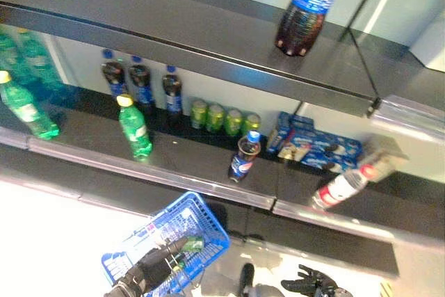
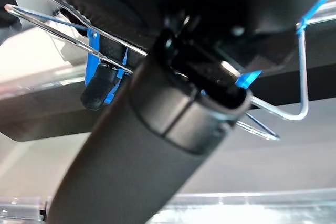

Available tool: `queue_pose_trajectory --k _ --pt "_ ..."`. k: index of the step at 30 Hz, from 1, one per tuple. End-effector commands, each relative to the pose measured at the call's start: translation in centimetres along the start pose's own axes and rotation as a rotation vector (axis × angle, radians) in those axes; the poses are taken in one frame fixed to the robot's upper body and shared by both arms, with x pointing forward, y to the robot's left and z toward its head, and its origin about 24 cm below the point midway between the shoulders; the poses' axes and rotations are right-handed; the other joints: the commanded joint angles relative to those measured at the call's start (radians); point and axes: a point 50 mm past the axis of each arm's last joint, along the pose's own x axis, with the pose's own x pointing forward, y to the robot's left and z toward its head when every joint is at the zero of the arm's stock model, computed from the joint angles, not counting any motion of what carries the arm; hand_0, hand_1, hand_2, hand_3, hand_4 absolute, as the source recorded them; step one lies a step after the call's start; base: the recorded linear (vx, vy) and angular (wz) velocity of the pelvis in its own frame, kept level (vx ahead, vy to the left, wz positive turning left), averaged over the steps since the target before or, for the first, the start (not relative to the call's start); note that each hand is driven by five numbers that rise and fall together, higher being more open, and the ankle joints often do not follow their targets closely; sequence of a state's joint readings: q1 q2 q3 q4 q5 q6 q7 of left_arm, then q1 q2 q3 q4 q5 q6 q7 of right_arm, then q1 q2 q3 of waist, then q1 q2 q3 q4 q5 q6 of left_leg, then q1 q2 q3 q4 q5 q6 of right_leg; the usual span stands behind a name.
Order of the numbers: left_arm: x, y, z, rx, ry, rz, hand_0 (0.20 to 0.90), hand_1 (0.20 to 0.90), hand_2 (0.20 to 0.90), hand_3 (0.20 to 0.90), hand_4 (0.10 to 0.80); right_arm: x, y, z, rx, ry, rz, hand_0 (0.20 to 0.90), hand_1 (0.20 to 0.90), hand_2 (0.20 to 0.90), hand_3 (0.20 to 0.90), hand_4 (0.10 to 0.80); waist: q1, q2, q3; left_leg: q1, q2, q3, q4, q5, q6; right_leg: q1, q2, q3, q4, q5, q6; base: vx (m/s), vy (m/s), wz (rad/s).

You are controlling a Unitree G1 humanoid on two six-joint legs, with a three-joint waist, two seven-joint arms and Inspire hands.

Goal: Pick up the drink and place into the basket.

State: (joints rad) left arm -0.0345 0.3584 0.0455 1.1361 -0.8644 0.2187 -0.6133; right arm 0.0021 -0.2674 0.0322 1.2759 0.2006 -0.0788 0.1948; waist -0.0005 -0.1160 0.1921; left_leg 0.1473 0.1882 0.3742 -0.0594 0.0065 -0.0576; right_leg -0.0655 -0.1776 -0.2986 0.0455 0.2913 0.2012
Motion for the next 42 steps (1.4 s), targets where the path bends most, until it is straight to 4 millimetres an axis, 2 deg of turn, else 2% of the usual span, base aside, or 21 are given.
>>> queue_pose_trajectory --k 1,3,5,6,8,9,10,11,12,14,15,16,17,18,19,23,25,30,38,42 --pt "1.3 -2.9 0.6 0.000 -0.025 -0.230 0.300 0.300 0.300 0.200 0.100 0.0 -1.1 2.5 0.003 -0.109 -0.008 0.900 0.900 0.900 0.900 0.800 0.042 0.043 -0.061 -0.056 -0.091 -0.078 0.010 -0.015 0.052 0.051 -0.116 0.042 0.212 -0.085 0.004 -0.241 0.011 0.32" --pt "2.0 -3.7 0.6 -0.005 -0.024 -0.238 0.300 0.300 0.300 0.200 0.100 0.1 -0.8 3.1 -0.022 -0.102 0.000 0.900 0.900 0.900 0.900 0.800 0.045 0.047 -0.078 -0.071 -0.105 -0.089 0.015 -0.019 0.055 0.069 -0.093 0.042 0.190 -0.115 -0.014 -0.123 -0.076 -0.04" --pt "2.4 -4.5 0.9 -0.023 -0.026 -0.244 0.300 0.300 0.300 0.200 0.100 0.4 -0.4 3.7 -0.032 -0.085 0.003 0.900 0.900 0.900 0.900 0.800 0.064 0.044 -0.091 -0.096 -0.105 -0.079 0.054 -0.019 0.045 0.125 -0.064 0.000 0.116 -0.175 -0.028 -0.056 -0.201 -0.64" --pt "2.5 -4.5 0.8 -0.026 -0.022 -0.246 0.300 0.300 0.300 0.200 0.100 0.4 -0.3 3.7 -0.029 -0.081 0.002 0.900 0.900 0.900 0.900 0.800 0.064 0.047 -0.091 -0.097 -0.099 -0.077 0.058 -0.016 0.041 0.129 -0.056 0.002 0.110 -0.189 -0.032 -0.018 -0.196 -0.88" --pt "2.4 -4.4 0.3 -0.016 -0.002 -0.247 0.300 0.300 0.300 0.200 0.100 0.4 -0.3 3.4 -0.037 -0.076 0.004 0.900 0.900 0.900 0.900 0.800 0.058 0.058 -0.092 -0.095 -0.078 -0.072 0.049 0.008 0.024 0.144 -0.030 0.007 0.082 -0.238 -0.040 -0.007 -0.117 -0.46" --pt "2.4 -4.5 -0.1 -0.013 0.013 -0.267 0.300 0.300 0.300 0.200 0.100 0.3 -0.4 3.0 -0.058 -0.070 0.011 0.900 0.900 0.900 0.900 0.800 0.048 0.073 -0.088 -0.109 -0.043 -0.055 0.029 0.058 -0.006 0.171 0.004 0.019 0.048 -0.305 -0.061 -0.044 -0.073 -0.03" --pt "2.4 -4.5 -0.4 -0.035 0.006 -0.271 0.300 0.300 0.300 0.200 0.100 0.2 -0.6 2.6 -0.084 -0.062 0.007 0.900 0.900 0.900 0.900 0.800 0.044 0.075 -0.082 -0.134 -0.025 -0.051 0.031 0.080 -0.023 0.190 0.015 0.024 0.024 -0.324 -0.071 -0.069 -0.027 0.20" --pt "2.5 -4.6 -0.6 -0.041 0.008 -0.274 0.300 0.300 0.300 0.200 0.100 0.1 -0.7 2.5 -0.095 -0.058 -0.001 0.900 0.900 0.900 0.900 0.800 0.043 0.071 -0.074 -0.153 -0.028 -0.069 0.076 0.061 -0.020 0.190 0.013 0.029 0.025 -0.327 -0.075 -0.102 0.032 0.25" --pt "2.5 -4.8 -0.7 -0.037 0.019 -0.286 0.300 0.300 0.300 0.200 0.100 0.0 -1.1 2.6 -0.105 -0.057 -0.012 0.900 0.900 0.900 0.900 0.800 0.035 0.063 -0.070 -0.167 -0.018 -0.061 0.147 0.039 -0.015 0.184 0.000 0.024 0.026 -0.321 -0.083 -0.104 0.046 0.26" --pt "2.7 -5.2 -0.8 -0.034 0.029 -0.309 0.300 0.300 0.300 0.200 0.100 -0.1 -1.6 2.8 -0.098 -0.062 -0.032 0.900 0.900 0.900 0.900 0.800 0.028 0.051 -0.065 -0.181 -0.019 -0.060 0.234 -0.005 -0.010 0.177 -0.021 0.020 0.031 -0.315 -0.089 -0.137 0.107 0.20" --pt "3.0 -5.7 -1.1 -0.051 0.029 -0.326 0.300 0.300 0.300 0.200 0.100 -0.1 -2.1 3.0 -0.073 -0.071 -0.062 0.900 0.900 0.900 0.900 0.800 0.025 0.050 -0.054 -0.192 -0.041 -0.078 0.274 -0.049 -0.003 0.161 -0.038 0.022 0.056 -0.315 -0.084 -0.074 0.200 0.23" --pt "2.9 -5.5 -1.4 -0.050 0.038 -0.324 0.300 0.300 0.300 0.200 0.100 -0.1 -2.2 2.9 -0.050 -0.072 -0.076 0.900 0.900 0.900 0.900 0.800 0.019 0.058 -0.055 -0.165 -0.041 -0.067 0.228 -0.049 -0.009 0.162 -0.043 0.013 0.064 -0.315 -0.068 -0.052 0.234 0.28" --pt "2.8 -5.3 -1.5 -0.040 0.047 -0.319 0.300 0.300 0.300 0.200 0.100 -0.2 -2.3 2.8 -0.031 -0.070 -0.082 0.900 0.900 0.900 0.900 0.800 0.015 0.069 -0.052 -0.130 -0.047 -0.041 0.150 -0.011 -0.003 0.153 -0.044 -0.002 0.068 -0.300 -0.066 0.029 0.208 0.37" --pt "2.7 -5.0 -1.6 -0.035 0.053 -0.312 0.300 0.300 0.300 0.200 0.100 -0.2 -2.3 2.5 -0.020 -0.069 -0.081 0.900 0.900 0.900 0.900 0.800 0.011 0.071 -0.056 -0.103 -0.063 -0.039 0.102 0.001 -0.002 0.149 -0.056 -0.010 0.076 -0.264 -0.054 -0.032 0.170 0.42" --pt "2.6 -5.0 -1.3 -0.037 0.046 -0.312 0.300 0.300 0.300 0.200 0.100 -0.3 -2.2 2.3 -0.031 -0.073 -0.062 0.900 0.900 0.900 0.900 0.800 0.008 0.073 -0.057 -0.092 -0.065 -0.040 0.088 0.007 -0.002 0.143 -0.061 -0.013 0.079 -0.250 -0.048 -0.025 0.117 0.29" --pt "2.8 -5.1 -0.7 -0.048 0.017 -0.305 0.300 0.300 0.300 0.200 0.100 -0.1 -1.3 2.2 -0.047 -0.085 -0.030 0.900 0.900 0.900 0.900 0.800 0.010 0.073 -0.056 -0.070 -0.080 -0.050 0.051 0.004 0.001 0.115 -0.076 -0.023 0.077 -0.219 -0.038 -0.054 0.038 0.03" --pt "2.5 -4.3 -1.0 -0.030 0.039 -0.267 0.300 0.300 0.300 0.200 0.100 0.1 -0.8 2.3 -0.043 -0.084 -0.020 0.900 0.900 0.900 0.900 0.800 0.016 0.077 -0.066 -0.047 -0.088 -0.055 -0.004 0.012 0.009 0.110 -0.078 -0.038 0.069 -0.203 -0.027 -0.048 0.007 -0.01" --pt "1.6 -2.6 -1.5 -0.031 0.050 -0.203 0.300 0.300 0.300 0.200 0.100 0.1 -0.7 2.2 -0.039 -0.074 -0.019 0.900 0.900 0.900 0.900 0.800 0.014 0.078 -0.085 -0.029 -0.095 -0.056 -0.016 0.006 0.016 0.116 -0.074 -0.046 0.068 -0.215 -0.030 0.010 0.004 0.10" --pt "1.4 -2.2 -1.5 -0.015 0.050 -0.188 0.300 0.300 0.300 0.200 0.100 0.0 -1.0 1.7 -0.046 -0.035 -0.035 0.900 0.900 0.900 0.900 0.800 0.017 0.087 -0.100 -0.004 -0.093 -0.046 -0.020 -0.002 0.017 0.147 -0.070 -0.067 0.041 -0.236 -0.031 0.011 -0.006 0.05" --pt "0.8 -1.5 -1.5 -0.027 0.047 -0.170 0.300 0.300 0.300 0.200 0.100 -0.2 -1.6 0.9 -0.077 0.009 -0.049 0.900 0.900 0.900 0.900 0.800 0.010 0.091 -0.097 0.013 -0.083 -0.032 -0.028 0.003 0.010 0.161 -0.056 -0.076 0.019 -0.241 -0.032 0.097 -0.025 0.02"
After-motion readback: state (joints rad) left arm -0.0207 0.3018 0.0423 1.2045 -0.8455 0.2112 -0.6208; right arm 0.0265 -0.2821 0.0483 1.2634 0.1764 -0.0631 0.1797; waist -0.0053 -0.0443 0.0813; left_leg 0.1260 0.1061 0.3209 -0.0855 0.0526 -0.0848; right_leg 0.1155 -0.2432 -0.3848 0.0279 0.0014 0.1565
